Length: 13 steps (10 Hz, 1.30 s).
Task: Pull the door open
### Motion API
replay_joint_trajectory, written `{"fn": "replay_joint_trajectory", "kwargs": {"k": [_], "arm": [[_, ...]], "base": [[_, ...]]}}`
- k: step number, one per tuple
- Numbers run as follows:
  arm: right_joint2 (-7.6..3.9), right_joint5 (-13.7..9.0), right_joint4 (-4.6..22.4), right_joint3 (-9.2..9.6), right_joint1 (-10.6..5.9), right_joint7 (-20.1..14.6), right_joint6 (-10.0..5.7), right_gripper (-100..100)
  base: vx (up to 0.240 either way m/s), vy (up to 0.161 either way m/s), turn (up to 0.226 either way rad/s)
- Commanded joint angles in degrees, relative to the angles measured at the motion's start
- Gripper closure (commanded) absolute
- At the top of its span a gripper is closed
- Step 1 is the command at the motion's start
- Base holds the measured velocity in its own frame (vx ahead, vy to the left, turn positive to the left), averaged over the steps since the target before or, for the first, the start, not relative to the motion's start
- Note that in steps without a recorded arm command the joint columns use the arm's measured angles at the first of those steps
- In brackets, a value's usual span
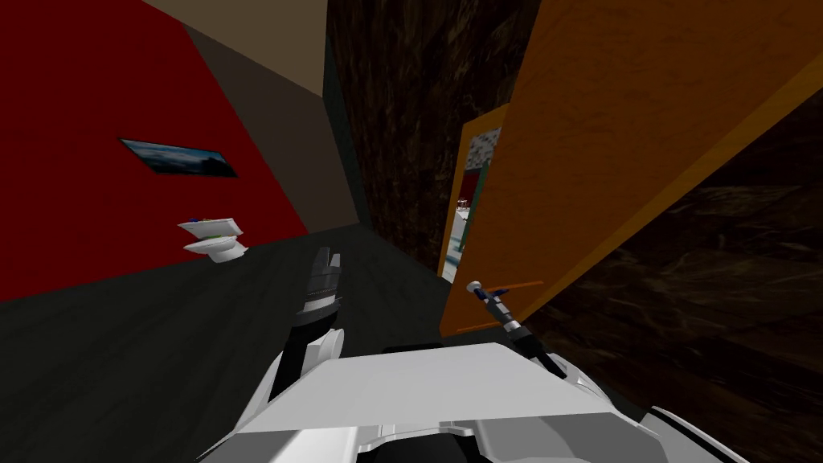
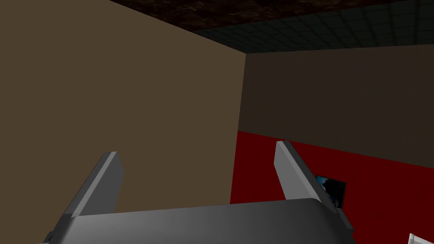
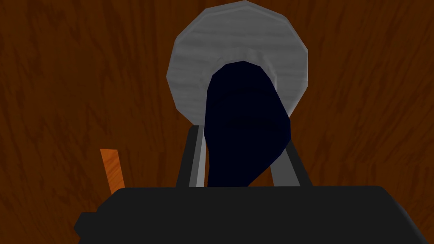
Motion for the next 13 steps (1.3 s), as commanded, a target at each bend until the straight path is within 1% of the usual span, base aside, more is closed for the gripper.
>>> {"fn": "replay_joint_trajectory", "kwargs": {"k": [1,2,3,4,6,7,9,10,13], "arm": [[0.22,-1.11,0.11,0.07,-1.04,1.15,1.75,100],[0.54,-1.77,0.11,0.23,-1.85,1.8,2.76,100],[0.54,-1.77,0.11,0.23,-1.85,1.8,2.76,100],[0.71,-2.1,0.12,0.32,-2.25,2.13,3.26,100],[1.38,-3.46,0.12,0.66,-3.91,3.47,5.33,100],[1.55,-3.8,0.12,0.74,-4.33,3.8,5.85,100],[2.22,-5.14,0.13,1.08,-5.98,5.14,7.91,100],[2.38,-5.47,0.14,1.16,-6.39,5.46,8.42,100],[3.32,-7.34,0.16,1.63,-8.68,7.32,11.28,100]], "base": [[-0.201,-0.095,0.189],[-0.211,-0.096,0.192],[-0.148,-0.045,0.087],[-0.094,-0.017,0.038],[-0.146,-0.076,0.156],[-0.195,-0.088,0.176],[-0.21,-0.087,0.164],[-0.174,-0.071,0.148],[-0.205,-0.081,0.159]]}}
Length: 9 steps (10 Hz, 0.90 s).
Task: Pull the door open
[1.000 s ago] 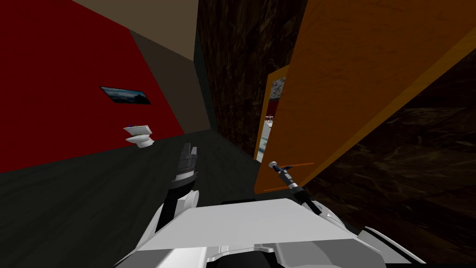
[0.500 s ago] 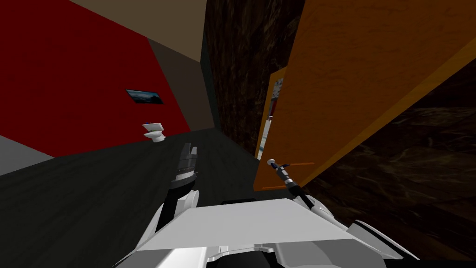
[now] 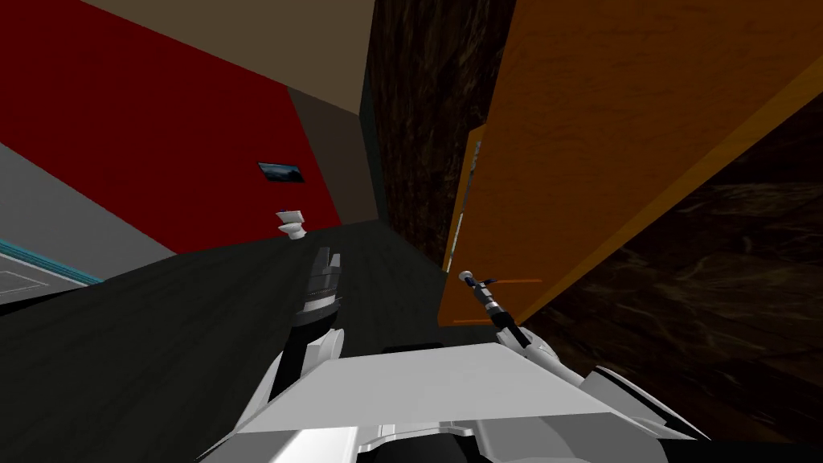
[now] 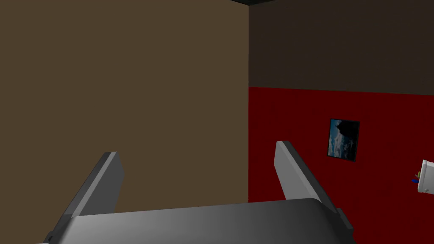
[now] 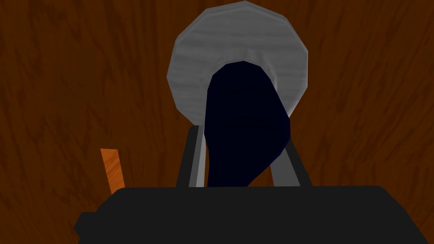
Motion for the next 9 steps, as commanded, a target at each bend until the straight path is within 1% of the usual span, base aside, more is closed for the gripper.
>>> {"fn": "replay_joint_trajectory", "kwargs": {"k": [1,2,7,8,9], "arm": [[0.37,-0.95,0.73,0.2,-1.23,0.92,1.2,100],[0.51,-1.23,0.73,0.27,-1.57,1.2,1.62,100],[1.58,-3.35,0.76,0.81,-4.19,3.32,4.9,100],[1.73,-2.99,1.16,1.0,-4.21,2.84,4.32,100],[0.82,-2.96,0.93,2.37,-3.53,1.86,3.18,100]], "base": [[-0.18,-0.095,0.158],[-0.158,-0.075,0.123],[-0.17,-0.074,0.114],[-0.059,-0.028,0.047],[-0.134,-0.051,0.113]]}}
